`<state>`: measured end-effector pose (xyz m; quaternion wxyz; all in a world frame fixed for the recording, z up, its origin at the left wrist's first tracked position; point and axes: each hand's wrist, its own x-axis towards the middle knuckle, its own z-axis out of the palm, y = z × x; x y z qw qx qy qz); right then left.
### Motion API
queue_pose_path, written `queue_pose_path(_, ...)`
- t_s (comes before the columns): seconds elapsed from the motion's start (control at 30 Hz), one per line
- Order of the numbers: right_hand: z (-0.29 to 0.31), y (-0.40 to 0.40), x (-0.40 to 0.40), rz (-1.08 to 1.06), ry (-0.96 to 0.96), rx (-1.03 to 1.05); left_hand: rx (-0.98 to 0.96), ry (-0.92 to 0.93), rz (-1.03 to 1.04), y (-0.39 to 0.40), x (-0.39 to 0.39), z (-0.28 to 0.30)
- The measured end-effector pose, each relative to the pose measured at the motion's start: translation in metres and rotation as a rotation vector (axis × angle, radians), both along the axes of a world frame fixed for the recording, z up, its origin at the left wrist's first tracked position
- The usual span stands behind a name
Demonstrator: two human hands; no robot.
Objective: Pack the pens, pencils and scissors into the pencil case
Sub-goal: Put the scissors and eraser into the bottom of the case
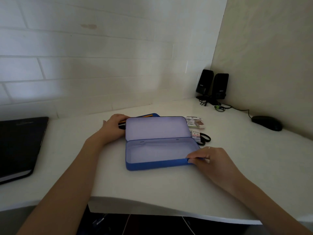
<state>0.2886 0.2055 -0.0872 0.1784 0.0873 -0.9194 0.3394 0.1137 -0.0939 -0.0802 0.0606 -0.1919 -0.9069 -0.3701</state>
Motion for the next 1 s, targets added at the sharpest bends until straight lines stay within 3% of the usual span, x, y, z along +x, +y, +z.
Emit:
queue_pose_path(0.13,0.015,0.003,-0.006,0.147,-0.037,-0.063,-0.033,0.035,0.065,0.001,-0.006,-0.006)
queue_pose_path(0.23,0.024,0.02,-0.035,0.033,0.025,-0.139,-0.017,0.029,0.013,0.002,-0.009,-0.009)
queue_pose_path(0.3,0.031,0.033,-0.058,-0.062,0.046,-0.004,0.043,-0.02,0.027,0.003,-0.01,-0.009)
queue_pose_path(0.4,0.028,0.043,-0.085,-0.065,-0.118,0.077,0.254,-0.151,0.059,0.009,-0.005,-0.003)
queue_pose_path(0.5,0.017,0.04,-0.094,-0.07,-0.18,0.154,0.22,-0.103,-0.044,0.004,-0.001,-0.002)
queue_pose_path(0.6,0.012,0.04,-0.096,-0.076,-0.162,0.189,0.237,-0.056,0.019,0.013,-0.007,0.002)
queue_pose_path(0.67,0.012,0.041,-0.096,-0.056,-0.119,0.102,0.233,-0.021,0.04,0.015,-0.006,0.0)
queue_pose_path(0.73,0.014,0.039,-0.093,-0.026,-0.047,-0.142,0.272,-0.007,0.046,0.016,-0.004,0.0)
queue_pose_path(0.87,0.024,0.054,-0.091,-0.304,0.098,-0.605,0.452,-0.076,0.063,0.01,-0.003,0.005)
queue_pose_path(0.93,0.025,0.07,-0.09,-0.448,0.111,-0.555,0.497,-0.074,0.123,0.004,-0.003,0.007)
queue_pose_path(1.0,0.02,0.079,-0.09,-0.513,0.073,-0.379,0.52,-0.074,0.176,-0.002,-0.005,0.007)
